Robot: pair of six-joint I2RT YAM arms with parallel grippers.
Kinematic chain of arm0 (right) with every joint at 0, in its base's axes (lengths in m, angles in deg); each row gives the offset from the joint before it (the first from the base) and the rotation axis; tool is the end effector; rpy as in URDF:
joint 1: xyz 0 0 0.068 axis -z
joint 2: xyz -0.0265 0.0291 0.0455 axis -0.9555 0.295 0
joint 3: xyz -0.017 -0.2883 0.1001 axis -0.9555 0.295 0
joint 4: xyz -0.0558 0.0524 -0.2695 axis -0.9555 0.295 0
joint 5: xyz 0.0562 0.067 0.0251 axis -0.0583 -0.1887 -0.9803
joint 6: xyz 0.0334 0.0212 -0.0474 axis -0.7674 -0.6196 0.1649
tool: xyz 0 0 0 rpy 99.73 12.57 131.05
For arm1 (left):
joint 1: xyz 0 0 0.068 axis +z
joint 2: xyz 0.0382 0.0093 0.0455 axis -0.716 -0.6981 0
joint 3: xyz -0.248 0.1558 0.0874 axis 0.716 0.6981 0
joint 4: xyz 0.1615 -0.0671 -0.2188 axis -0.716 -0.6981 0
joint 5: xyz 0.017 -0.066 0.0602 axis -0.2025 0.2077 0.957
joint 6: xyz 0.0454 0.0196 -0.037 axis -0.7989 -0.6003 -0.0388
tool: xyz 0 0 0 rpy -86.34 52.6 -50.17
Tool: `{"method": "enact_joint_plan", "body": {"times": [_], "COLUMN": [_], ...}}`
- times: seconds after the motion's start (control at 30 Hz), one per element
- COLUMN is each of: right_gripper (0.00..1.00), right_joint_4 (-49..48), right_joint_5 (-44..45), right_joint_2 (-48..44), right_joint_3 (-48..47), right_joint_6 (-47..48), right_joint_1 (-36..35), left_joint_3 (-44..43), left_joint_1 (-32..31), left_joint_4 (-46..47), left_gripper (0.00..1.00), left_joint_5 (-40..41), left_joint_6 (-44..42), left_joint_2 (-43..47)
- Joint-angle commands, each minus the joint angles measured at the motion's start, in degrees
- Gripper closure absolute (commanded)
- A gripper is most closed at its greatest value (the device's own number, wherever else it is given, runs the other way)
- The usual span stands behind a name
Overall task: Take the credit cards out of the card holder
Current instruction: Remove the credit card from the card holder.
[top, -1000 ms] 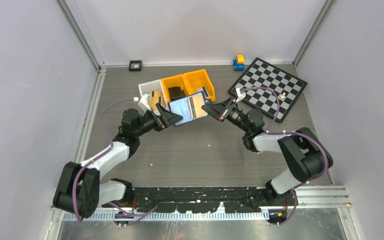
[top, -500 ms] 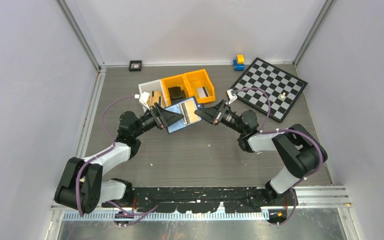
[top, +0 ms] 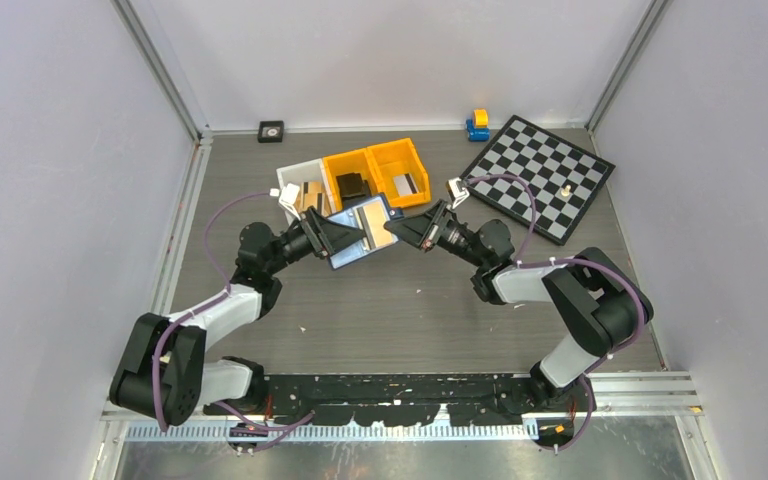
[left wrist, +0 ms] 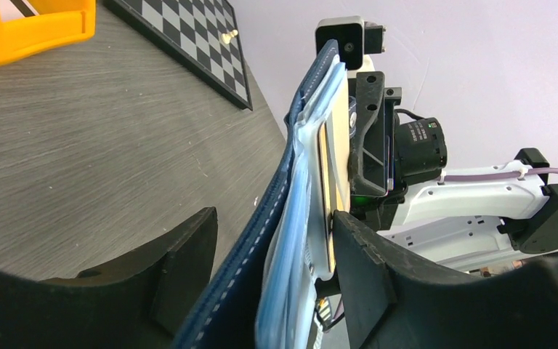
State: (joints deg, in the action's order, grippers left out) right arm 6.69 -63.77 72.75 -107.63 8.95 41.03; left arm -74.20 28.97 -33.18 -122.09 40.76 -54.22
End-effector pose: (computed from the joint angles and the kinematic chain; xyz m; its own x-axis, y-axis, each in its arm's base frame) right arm 0.2625 0.1905 0.2422 -0.7700 0.5014 -0.3946 -0.4663 -0.0202 0.8844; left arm 0.2404 -0.1035 0.2518 -0.7018 -0.4933 -0.5138 0.4526 0.2482 -0.8565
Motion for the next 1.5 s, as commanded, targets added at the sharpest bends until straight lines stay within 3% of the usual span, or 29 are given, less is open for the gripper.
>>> {"method": "enact_joint_plan", "body": {"times": [0.0, 0.1, 0.17, 0.3, 0.4, 0.57, 0.7, 0.83, 0.9, 1.0, 1.1, 1.23, 1.4, 1.47], "right_gripper": [1.0, 0.99, 0.98, 0.8, 0.72, 0.7, 0.71, 0.6, 0.6, 0.7, 0.75, 0.99, 1.0, 1.0], "right_joint_4": [-2.0, -1.6, -1.6, -0.3, 2.2, 2.7, 7.0, 13.9, 15.9, 15.2, 8.3, 1.1, 0.2, 1.5], "right_joint_5": [-0.7, -0.8, -1.0, -0.7, 0.0, 0.8, 1.3, 1.6, 1.8, 1.2, -0.1, -1.6, -0.1, 1.4], "right_joint_2": [-0.1, -0.2, -0.4, -1.9, -3.4, -4.0, -3.7, -4.2, -4.4, -3.8, -2.5, -0.5, -0.8, -1.9], "right_joint_3": [-2.8, -3.0, -3.1, -2.7, -2.2, -1.3, -1.9, -3.3, -3.8, -4.0, -3.3, -3.1, -1.4, -0.2], "right_joint_6": [2.0, 2.4, 2.5, 3.9, 5.5, 5.3, 5.9, 8.7, 9.5, 9.0, 6.2, 2.2, 1.1, 1.7], "right_joint_1": [-1.3, -1.8, -1.8, -1.8, -1.6, -0.1, 0.4, 0.6, 0.5, 0.6, 0.6, 1.0, 2.6, 3.9], "left_joint_3": [-0.6, -0.9, -1.4, -1.7, -1.9, -2.1, -2.0, -1.8, -1.8, -1.6, -1.6, -1.6, -0.3, 0.4], "left_joint_1": [0.1, 0.1, 0.1, 0.1, 0.1, 0.1, 0.1, 0.1, 0.1, 0.1, 0.1, 0.2, 2.0, 3.1], "left_joint_4": [2.5, 0.8, -1.5, -2.8, -4.0, -4.3, -3.9, -2.9, -2.2, -0.7, -0.5, -0.1, -2.9, -8.6], "left_gripper": [0.38, 0.47, 0.61, 0.85, 0.94, 1.0, 1.0, 1.0, 1.0, 1.0, 1.0, 1.0, 0.77, 0.66], "left_joint_5": [-1.0, -0.7, -0.4, -0.2, 0.0, -0.2, -0.4, -0.9, -1.3, -1.6, -1.6, -1.7, 0.2, 3.1], "left_joint_6": [-0.3, -0.9, -1.8, -2.4, -2.8, -2.9, -2.9, -2.6, -2.3, -1.4, -1.3, -0.9, -1.1, -2.9], "left_joint_2": [-0.5, -0.5, -0.4, -0.2, 0.2, 0.2, 0.7, 1.4, 1.5, 1.5, 1.3, 0.9, 3.2, 6.0]}}
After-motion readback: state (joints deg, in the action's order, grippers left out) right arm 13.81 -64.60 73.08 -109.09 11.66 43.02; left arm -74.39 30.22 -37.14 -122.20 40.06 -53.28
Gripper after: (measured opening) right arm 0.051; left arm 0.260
